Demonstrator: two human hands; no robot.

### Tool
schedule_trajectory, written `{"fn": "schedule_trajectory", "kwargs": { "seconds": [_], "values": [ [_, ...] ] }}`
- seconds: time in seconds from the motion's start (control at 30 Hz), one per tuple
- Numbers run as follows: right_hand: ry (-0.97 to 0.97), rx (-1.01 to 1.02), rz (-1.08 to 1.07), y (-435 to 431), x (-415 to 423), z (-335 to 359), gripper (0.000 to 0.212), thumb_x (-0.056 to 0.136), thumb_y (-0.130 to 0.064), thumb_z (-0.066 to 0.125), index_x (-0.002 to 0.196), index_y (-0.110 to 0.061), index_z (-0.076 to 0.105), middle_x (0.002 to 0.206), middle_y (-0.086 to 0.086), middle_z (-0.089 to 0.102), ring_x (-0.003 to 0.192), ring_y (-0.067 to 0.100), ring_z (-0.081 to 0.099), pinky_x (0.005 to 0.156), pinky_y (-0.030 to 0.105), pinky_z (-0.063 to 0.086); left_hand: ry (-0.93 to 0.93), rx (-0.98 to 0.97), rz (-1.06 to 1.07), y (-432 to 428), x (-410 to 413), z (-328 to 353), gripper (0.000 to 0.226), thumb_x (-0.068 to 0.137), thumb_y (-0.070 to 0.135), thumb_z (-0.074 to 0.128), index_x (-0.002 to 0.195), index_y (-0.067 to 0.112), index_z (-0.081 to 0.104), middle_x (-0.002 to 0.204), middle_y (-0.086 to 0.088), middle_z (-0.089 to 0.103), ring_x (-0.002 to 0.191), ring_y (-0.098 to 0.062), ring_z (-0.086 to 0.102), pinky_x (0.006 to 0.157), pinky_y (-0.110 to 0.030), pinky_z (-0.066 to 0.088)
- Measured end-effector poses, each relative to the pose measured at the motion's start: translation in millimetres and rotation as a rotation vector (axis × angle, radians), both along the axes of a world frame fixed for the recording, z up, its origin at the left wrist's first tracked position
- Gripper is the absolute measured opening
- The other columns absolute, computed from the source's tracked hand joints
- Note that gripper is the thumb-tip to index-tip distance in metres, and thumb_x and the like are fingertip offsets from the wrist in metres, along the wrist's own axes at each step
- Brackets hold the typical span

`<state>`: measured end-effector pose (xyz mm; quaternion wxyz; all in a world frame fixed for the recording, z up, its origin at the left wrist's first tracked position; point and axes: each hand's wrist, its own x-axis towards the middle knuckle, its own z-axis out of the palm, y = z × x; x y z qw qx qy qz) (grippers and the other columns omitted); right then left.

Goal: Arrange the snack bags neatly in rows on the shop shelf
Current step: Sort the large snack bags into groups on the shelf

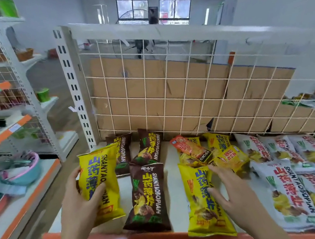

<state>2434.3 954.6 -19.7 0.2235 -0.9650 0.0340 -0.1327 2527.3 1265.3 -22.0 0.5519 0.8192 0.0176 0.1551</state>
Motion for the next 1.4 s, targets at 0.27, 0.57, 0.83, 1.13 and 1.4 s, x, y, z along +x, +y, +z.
{"fn": "schedule_trajectory", "kwargs": {
  "seconds": [0.27, 0.57, 0.83, 1.13, 1.4],
  "values": [
    [-0.014, 0.311, 0.000, 14.5, -16.2, 8.7, 0.066, 0.070, -0.081, 0.025, 0.129, -0.051, 0.034, 0.133, -0.035, 0.037, 0.128, -0.004, 0.036, 0.102, 0.023, 0.034, 0.012, -0.181, -0.399, -69.8, -37.9, 30.8, 0.064, 0.072, 0.030, 0.068, 0.128, 0.035, 0.039, 0.101, 0.028, 0.064, 0.087, 0.008, 0.061, 0.076, -0.012, 0.047],
    [-0.024, 0.952, 0.039, 18.1, -25.8, 25.0, 0.080, 0.057, -0.077, 0.063, 0.121, -0.031, 0.048, 0.108, -0.020, 0.066, 0.100, 0.000, 0.062, 0.079, 0.014, 0.048, -0.008, -0.091, -0.696, -165.2, -81.6, 25.1, 0.054, 0.093, 0.037, 0.047, 0.136, 0.046, 0.015, 0.140, 0.028, 0.030, 0.126, 0.019, 0.028, 0.107, -0.012, 0.026],
    [-0.070, 0.932, -0.235, -23.9, -39.9, 17.3, 0.042, 0.075, -0.048, 0.067, 0.111, -0.030, 0.055, 0.100, -0.010, 0.071, 0.093, 0.010, 0.066, 0.089, 0.038, 0.050, -0.021, 0.128, -0.846, -181.9, -65.9, 14.7, 0.059, 0.080, 0.067, 0.026, 0.131, 0.042, 0.041, 0.130, 0.026, 0.041, 0.123, 0.010, 0.037, 0.100, -0.016, 0.033],
    [0.135, 0.760, -0.359, -72.8, -40.4, -4.2, 0.055, 0.084, -0.039, 0.063, 0.130, -0.016, 0.041, 0.128, -0.001, 0.051, 0.122, 0.017, 0.045, 0.107, 0.041, 0.034, -0.113, 0.757, -0.629, -194.6, -28.4, -14.3, 0.084, 0.069, 0.067, 0.002, 0.144, 0.034, 0.023, 0.150, 0.012, 0.021, 0.139, -0.011, 0.016, 0.111, -0.028, 0.016],
    [0.341, 0.615, -0.264, -72.5, -24.1, -18.4, 0.024, 0.091, -0.032, 0.054, 0.115, -0.026, 0.054, 0.115, -0.004, 0.062, 0.110, 0.016, 0.057, 0.099, 0.041, 0.043, -0.068, 0.789, -0.619, -196.5, -26.0, -35.1, 0.079, 0.070, 0.068, 0.000, 0.143, 0.042, 0.016, 0.154, 0.017, 0.009, 0.143, -0.006, -0.001, 0.115, -0.032, 0.004]
  ]
}}
